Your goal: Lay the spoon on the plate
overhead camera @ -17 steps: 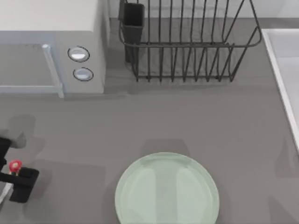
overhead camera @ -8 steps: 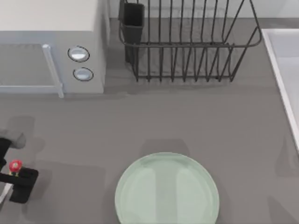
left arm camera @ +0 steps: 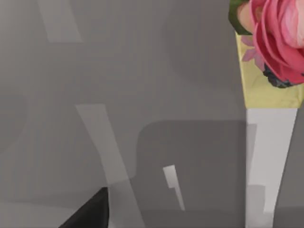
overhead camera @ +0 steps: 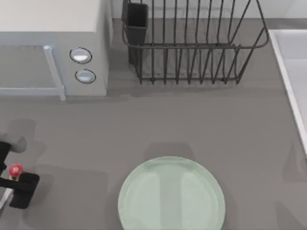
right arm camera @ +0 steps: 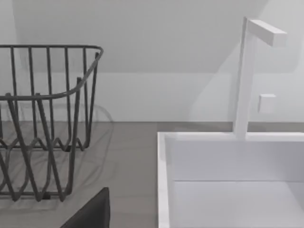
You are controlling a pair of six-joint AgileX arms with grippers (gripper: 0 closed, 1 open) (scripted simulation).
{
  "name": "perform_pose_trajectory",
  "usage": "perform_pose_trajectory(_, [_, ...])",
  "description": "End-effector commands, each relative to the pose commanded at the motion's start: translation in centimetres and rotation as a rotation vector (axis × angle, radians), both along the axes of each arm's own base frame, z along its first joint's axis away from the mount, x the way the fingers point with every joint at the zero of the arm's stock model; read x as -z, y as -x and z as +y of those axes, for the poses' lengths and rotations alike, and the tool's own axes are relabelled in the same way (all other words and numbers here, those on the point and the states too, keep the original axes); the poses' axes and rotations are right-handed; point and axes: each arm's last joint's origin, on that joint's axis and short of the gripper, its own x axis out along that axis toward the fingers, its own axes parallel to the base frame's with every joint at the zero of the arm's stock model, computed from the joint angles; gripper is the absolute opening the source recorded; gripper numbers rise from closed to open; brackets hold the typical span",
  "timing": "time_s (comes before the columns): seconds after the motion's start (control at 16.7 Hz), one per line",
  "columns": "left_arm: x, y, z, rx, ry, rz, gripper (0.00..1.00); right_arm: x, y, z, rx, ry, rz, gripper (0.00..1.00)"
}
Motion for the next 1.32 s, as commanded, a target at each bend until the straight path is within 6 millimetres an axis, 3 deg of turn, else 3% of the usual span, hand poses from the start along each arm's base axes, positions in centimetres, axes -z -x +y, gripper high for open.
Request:
perform_pose_trajectory(0.12, [0.0,0.0,0.0,0.000,0.000,0.000,0.02,0.0,0.0,0.0,0.000,0.000,0.000,1.00])
perform_pose_trajectory(0.18, [0.0,0.0,0.0,0.000,0.000,0.000,0.00,0.0,0.0,0.0,0.000,0.000,0.000,1.00])
perform_pose_trajectory(0.6, [0.0,0.0,0.0,0.000,0.000,0.000,0.00,0.0,0.0,0.0,0.000,0.000,0.000,1.00])
perform_pose_trajectory(0.66, [-2.2,-0.2,0.0,0.002,0.008,-0.036,0.00,0.0,0.0,0.0,0.000,0.000,0.000,1.00])
perform_pose_trajectory(0.9, [-3.8,-0.8,0.1,0.002,0.008,-0.040,0.00,0.0,0.0,0.0,0.000,0.000,0.000,1.00])
perform_pose_trajectory(1.32, [-11.0,-0.4,0.0,0.003,0.009,-0.020,0.00,0.0,0.0,0.0,0.000,0.000,0.000,1.00])
